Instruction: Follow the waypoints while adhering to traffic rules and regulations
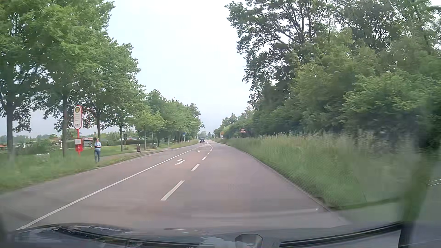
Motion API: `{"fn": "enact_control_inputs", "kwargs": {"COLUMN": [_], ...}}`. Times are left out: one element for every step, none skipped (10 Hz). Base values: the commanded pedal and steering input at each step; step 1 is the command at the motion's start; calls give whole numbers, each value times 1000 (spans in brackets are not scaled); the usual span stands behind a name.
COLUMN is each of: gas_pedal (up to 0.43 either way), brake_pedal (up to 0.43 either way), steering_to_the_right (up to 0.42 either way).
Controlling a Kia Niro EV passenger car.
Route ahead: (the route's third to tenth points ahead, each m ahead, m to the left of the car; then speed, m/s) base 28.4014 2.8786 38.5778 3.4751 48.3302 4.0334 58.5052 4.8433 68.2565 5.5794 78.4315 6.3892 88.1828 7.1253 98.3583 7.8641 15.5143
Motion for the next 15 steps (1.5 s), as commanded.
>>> {"fn": "enact_control_inputs", "kwargs": {"gas_pedal": [79,59,59,59,59,59,59,59,59,59,59,59,59,59,59], "brake_pedal": [0,0,0,0,0,0,0,0,0,0,0,0,0,0,0], "steering_to_the_right": [-9,-9,-9,-8,-8,-8,-8,-8,-8,-8,-8,-7,-7,-7,-7]}}
